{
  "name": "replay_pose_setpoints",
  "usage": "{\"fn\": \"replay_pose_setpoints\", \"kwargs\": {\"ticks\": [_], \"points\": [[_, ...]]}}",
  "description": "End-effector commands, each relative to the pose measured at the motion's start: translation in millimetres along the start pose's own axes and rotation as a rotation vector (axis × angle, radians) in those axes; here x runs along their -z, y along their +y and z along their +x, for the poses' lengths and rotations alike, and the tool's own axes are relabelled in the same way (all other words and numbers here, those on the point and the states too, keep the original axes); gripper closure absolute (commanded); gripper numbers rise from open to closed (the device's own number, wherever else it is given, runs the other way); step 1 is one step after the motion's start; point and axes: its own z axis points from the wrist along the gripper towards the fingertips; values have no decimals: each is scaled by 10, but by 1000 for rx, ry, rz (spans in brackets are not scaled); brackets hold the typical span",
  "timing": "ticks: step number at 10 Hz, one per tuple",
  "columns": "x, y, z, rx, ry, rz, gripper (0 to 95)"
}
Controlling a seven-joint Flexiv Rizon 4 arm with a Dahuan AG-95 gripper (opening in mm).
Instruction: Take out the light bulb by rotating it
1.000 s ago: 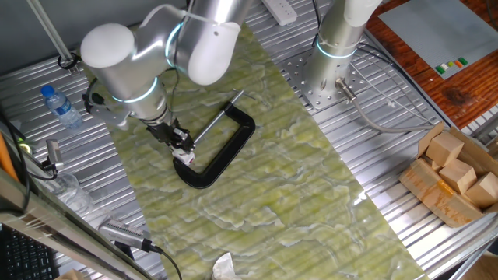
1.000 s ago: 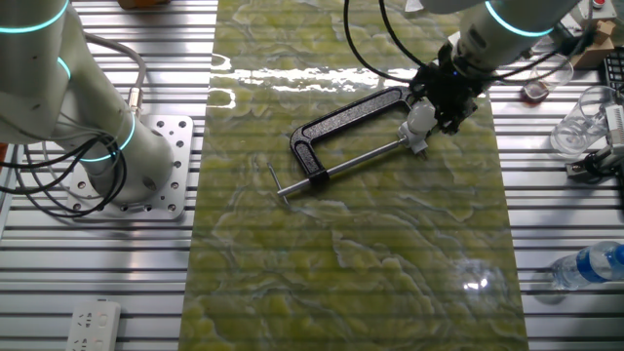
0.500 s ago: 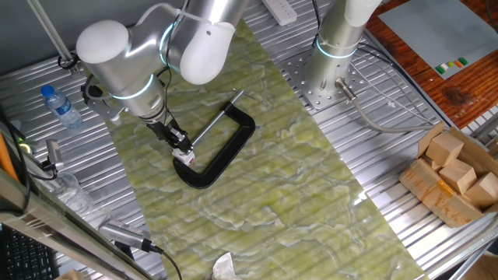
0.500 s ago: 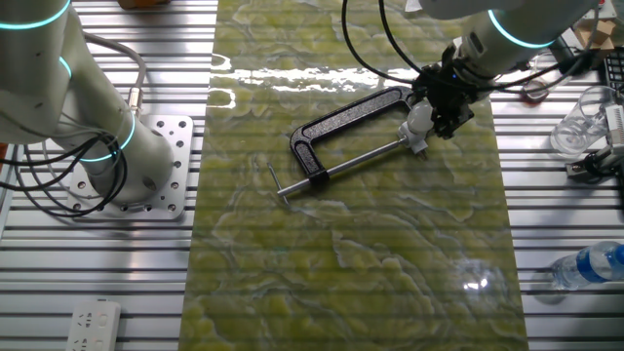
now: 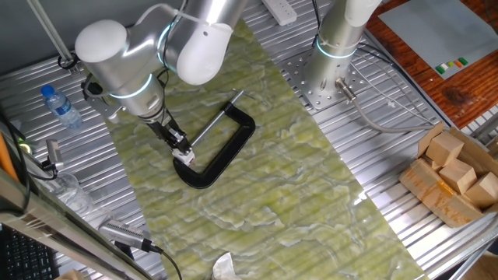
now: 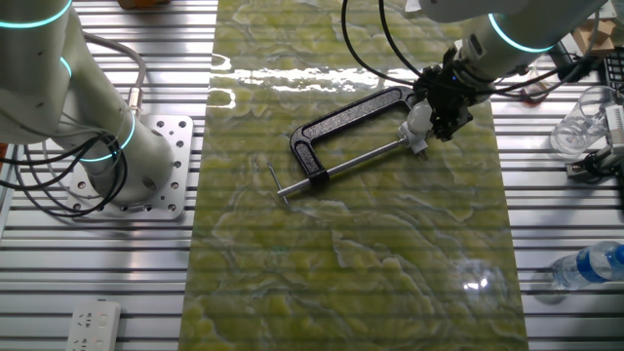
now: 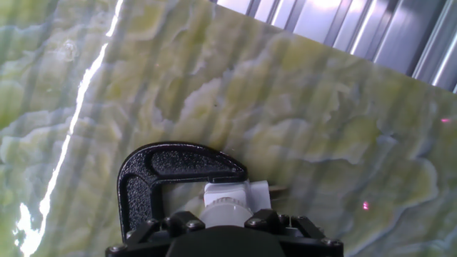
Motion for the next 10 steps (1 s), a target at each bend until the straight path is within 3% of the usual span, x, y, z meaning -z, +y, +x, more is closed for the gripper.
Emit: {"fn": "replay_pose_setpoints", "kwargs": {"ticks": [1,4,10], "points": [[-1,2,2,-5,1,0,380],[-2,2,2,-24,-1,2,950],[-2,1,2,-27,-1,5,950]]}}
